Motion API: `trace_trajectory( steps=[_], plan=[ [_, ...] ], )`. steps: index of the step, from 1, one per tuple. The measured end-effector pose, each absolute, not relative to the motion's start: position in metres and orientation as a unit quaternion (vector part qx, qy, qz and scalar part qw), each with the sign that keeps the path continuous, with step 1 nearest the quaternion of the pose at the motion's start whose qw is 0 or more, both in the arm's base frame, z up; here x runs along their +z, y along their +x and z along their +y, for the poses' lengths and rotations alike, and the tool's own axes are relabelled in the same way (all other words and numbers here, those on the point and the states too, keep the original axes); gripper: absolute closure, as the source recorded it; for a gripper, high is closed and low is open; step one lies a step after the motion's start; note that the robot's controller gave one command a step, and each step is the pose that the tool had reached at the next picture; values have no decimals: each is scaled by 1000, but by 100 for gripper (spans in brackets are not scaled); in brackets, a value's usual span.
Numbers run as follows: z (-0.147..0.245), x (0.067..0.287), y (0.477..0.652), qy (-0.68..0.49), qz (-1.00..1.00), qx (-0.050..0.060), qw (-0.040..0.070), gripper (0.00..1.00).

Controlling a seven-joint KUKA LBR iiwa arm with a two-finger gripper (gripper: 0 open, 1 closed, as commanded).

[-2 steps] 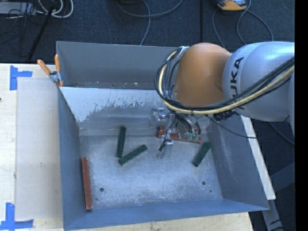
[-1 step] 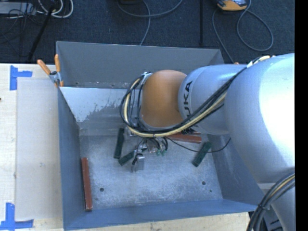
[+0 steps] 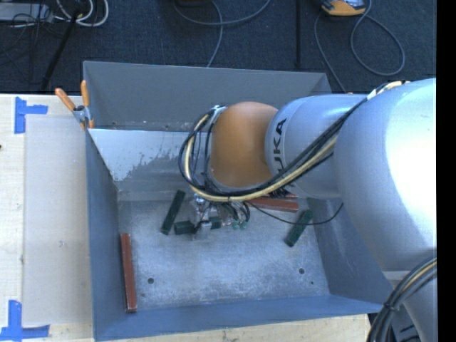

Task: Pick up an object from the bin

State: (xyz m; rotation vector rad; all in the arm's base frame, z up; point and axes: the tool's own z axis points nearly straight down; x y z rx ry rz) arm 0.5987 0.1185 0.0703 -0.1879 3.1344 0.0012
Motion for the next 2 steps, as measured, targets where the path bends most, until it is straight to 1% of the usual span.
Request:
trace_trajectory(
  steps=[1,2],
  plan=[
    [132,246,609,-59,998,1,6,100],
    [182,241,574,-101,995,1,-1,100]
  ],
)
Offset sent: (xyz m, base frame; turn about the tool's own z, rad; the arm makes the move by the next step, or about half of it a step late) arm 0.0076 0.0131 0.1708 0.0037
